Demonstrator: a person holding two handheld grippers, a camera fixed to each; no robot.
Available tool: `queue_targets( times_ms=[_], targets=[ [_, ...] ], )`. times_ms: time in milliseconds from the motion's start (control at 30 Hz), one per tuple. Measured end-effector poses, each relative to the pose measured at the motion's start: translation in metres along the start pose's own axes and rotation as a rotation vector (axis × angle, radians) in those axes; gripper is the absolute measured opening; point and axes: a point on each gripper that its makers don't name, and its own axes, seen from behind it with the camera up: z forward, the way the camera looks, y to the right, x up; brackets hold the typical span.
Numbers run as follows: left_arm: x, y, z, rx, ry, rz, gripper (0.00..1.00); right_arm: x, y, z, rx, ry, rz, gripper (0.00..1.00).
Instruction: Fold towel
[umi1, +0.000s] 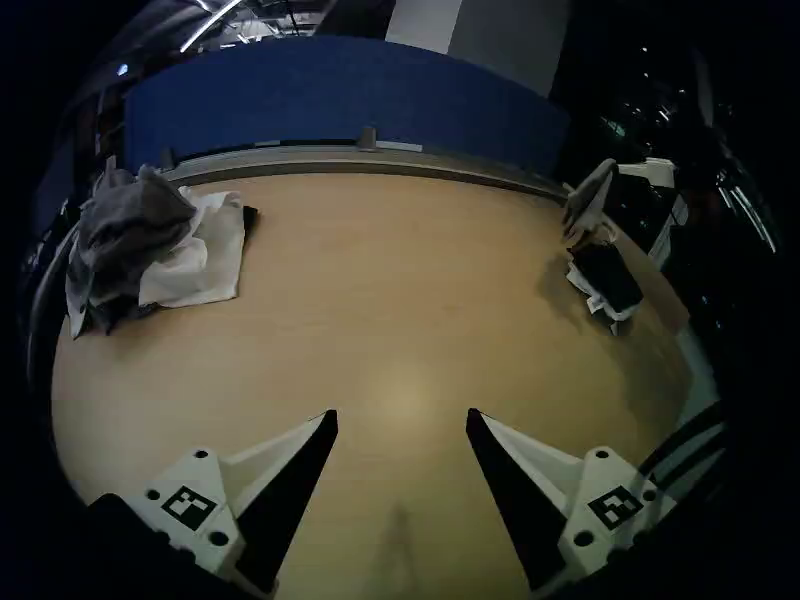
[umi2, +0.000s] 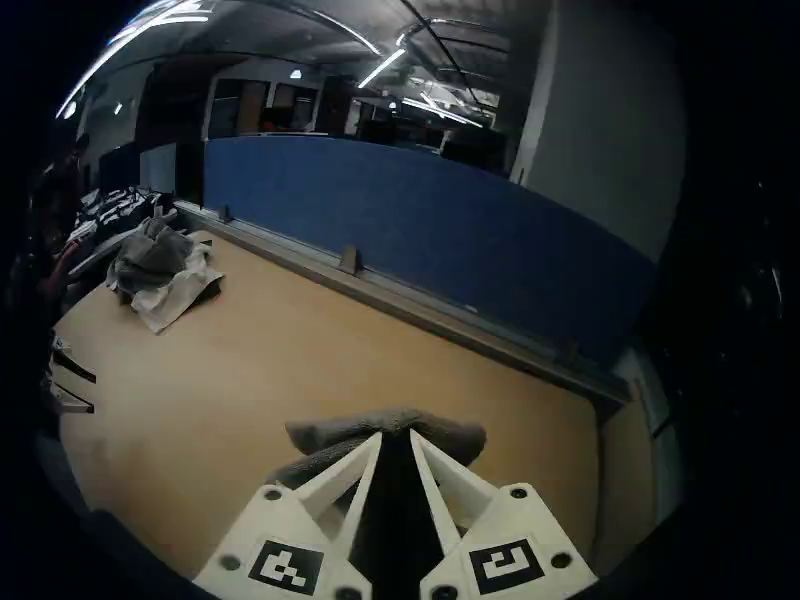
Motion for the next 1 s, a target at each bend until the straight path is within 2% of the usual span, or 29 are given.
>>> queue_targets(
  times_ms=[267, 467, 1000],
  targets=[
    [0.001, 0.005, 0.000, -0.002, 0.002, 0.003, 0.96, -0.015, 0.008, -0.003, -0.015, -0.019, 0.013, 0.04],
    [0.001, 0.007, 0.000, -0.001, 0.002, 0.006, 0.95, -0.036, 0.019, -0.013, -0.033, -0.037, 0.029, 0.04],
    [-0.002, 0.017, 0.000, -0.006, -0.003, 0.019, 0.96, -0.132, 0.043, -0.046, -0.086, -0.126, 0.140, 0.04]
  ],
)
